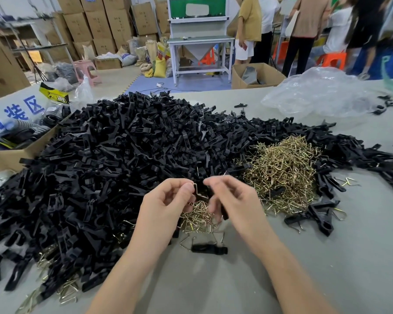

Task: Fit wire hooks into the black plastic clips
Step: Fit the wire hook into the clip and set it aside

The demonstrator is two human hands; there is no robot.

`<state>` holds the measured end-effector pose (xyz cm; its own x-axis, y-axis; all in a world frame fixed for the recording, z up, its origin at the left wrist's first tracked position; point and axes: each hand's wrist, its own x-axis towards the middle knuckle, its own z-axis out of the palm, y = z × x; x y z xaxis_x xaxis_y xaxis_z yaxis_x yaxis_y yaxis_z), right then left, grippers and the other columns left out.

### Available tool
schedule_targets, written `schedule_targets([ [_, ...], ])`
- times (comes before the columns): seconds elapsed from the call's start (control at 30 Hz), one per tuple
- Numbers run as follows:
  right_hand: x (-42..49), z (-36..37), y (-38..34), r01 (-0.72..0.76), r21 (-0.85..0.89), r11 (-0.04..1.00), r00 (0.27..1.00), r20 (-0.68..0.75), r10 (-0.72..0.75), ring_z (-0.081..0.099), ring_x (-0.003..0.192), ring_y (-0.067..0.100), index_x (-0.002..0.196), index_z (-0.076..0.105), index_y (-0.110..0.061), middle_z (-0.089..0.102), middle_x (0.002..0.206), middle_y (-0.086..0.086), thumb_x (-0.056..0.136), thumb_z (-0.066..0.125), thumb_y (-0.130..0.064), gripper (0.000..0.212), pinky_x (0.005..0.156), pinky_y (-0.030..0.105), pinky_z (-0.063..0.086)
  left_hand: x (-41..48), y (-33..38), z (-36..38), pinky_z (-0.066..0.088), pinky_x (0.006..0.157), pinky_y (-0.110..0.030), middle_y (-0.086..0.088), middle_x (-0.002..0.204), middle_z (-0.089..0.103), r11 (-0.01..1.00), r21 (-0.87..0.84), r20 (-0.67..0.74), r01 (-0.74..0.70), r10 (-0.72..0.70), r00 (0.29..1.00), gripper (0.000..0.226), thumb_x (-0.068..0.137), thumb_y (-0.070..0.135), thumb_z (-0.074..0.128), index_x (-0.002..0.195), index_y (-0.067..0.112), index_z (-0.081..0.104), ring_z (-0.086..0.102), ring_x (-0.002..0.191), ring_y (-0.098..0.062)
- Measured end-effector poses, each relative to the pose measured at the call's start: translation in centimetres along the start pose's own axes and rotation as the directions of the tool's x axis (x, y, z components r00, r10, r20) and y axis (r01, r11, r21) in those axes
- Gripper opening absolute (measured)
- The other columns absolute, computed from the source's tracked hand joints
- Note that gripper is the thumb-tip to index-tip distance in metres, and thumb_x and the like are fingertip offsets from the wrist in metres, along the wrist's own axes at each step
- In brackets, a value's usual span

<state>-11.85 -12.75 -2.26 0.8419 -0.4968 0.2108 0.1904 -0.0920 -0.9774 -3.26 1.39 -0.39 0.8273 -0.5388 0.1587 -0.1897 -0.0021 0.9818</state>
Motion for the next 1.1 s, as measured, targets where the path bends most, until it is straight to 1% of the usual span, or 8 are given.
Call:
schedule_targets([
  [0.07,0.4,0.0,-0.5,-0.103,0.353,0.930,0.978,-0.137,0.160,0.059,0.052,0.013,0.096,0.076,-0.026,0.066,0.064,0.003,0.094,0.062,-0.039,0.020,0.052,0.024,0.052,-0.4,0.2,0.7,0.043,0.053,-0.010,0.013,0.066,0.063,1.000,0.003,0.005,0.004,-0.005,1.000,0.008,0.092,0.031,0.068,0.091,0.030,0.076,0.053,0.057,-0.001],
  [0.13,0.8,-0.1,-0.6,-0.166,0.659,0.734,0.914,-0.176,0.365,0.058,0.051,0.011,0.100,0.074,-0.020,0.063,0.063,-0.001,0.095,0.063,-0.035,0.019,0.049,0.023,0.052,-1.0,0.3,1.7,0.040,0.048,-0.012,0.011,0.062,0.058,0.997,-0.048,0.054,0.053,-0.051,0.997,0.009,0.093,0.030,0.067,0.090,0.028,0.076,0.048,0.053,-0.003],
  [0.23,0.9,-0.2,-0.3,-0.137,0.853,0.504,0.864,-0.146,0.482,0.059,0.051,0.006,0.105,0.072,-0.022,0.063,0.065,-0.008,0.095,0.065,-0.035,0.018,0.048,0.021,0.052,-1.8,0.1,3.8,0.050,0.055,-0.020,-0.006,0.074,0.070,0.945,-0.240,0.212,0.224,-0.174,0.962,0.023,0.096,0.015,0.062,0.078,0.021,0.075,0.063,0.061,-0.012],
  [0.33,1.1,-0.1,-0.1,-0.074,0.905,0.419,0.861,-0.154,0.484,0.060,0.049,0.003,0.106,0.067,-0.021,0.062,0.063,-0.010,0.097,0.063,-0.035,0.018,0.046,0.019,0.052,-2.5,0.0,5.6,0.052,0.051,-0.023,-0.016,0.077,0.073,0.863,-0.333,0.313,0.380,-0.279,0.908,0.021,0.095,0.012,0.062,0.076,0.013,0.069,0.066,0.058,-0.017],
  [0.47,1.1,0.3,0.0,-0.062,0.936,0.346,0.872,-0.118,0.476,0.064,0.054,0.005,0.109,0.067,-0.019,0.065,0.069,-0.007,0.094,0.064,-0.040,0.025,0.050,0.018,0.055,-2.6,0.0,5.9,0.044,0.044,-0.021,-0.013,0.074,0.069,0.801,-0.398,0.307,0.448,-0.344,0.887,0.027,0.093,0.013,0.065,0.068,0.019,0.073,0.055,0.050,-0.011],
  [0.8,0.9,1.2,-0.1,-0.073,0.927,0.369,0.801,-0.166,0.575,0.074,0.067,0.013,0.104,0.064,-0.013,0.064,0.067,-0.001,0.100,0.058,-0.033,0.021,0.056,0.021,0.059,-2.7,0.3,5.7,0.048,0.046,-0.021,-0.015,0.078,0.072,0.786,-0.425,0.270,0.448,-0.362,0.892,0.018,0.098,0.012,0.061,0.083,0.005,0.069,0.059,0.052,-0.012],
  [0.93,1.1,1.6,0.0,-0.009,0.938,0.347,0.784,-0.208,0.584,0.076,0.068,0.014,0.101,0.061,-0.011,0.063,0.062,-0.001,0.102,0.056,-0.029,0.019,0.054,0.021,0.058,-2.7,0.3,5.8,0.040,0.040,-0.019,-0.007,0.065,0.064,0.790,-0.389,0.247,0.474,-0.407,0.879,0.038,0.096,0.010,0.060,0.060,0.015,0.071,0.050,0.045,-0.008],
  [1.1,1.1,1.6,0.0,0.043,0.941,0.336,0.766,-0.247,0.593,0.076,0.068,0.017,0.100,0.061,-0.009,0.064,0.064,0.002,0.102,0.056,-0.027,0.019,0.052,0.022,0.057,-2.7,0.4,5.6,0.034,0.034,-0.017,-0.003,0.054,0.055,0.759,-0.366,0.264,0.539,-0.471,0.842,0.033,0.092,0.017,0.064,0.060,0.014,0.069,0.040,0.038,-0.007],
])
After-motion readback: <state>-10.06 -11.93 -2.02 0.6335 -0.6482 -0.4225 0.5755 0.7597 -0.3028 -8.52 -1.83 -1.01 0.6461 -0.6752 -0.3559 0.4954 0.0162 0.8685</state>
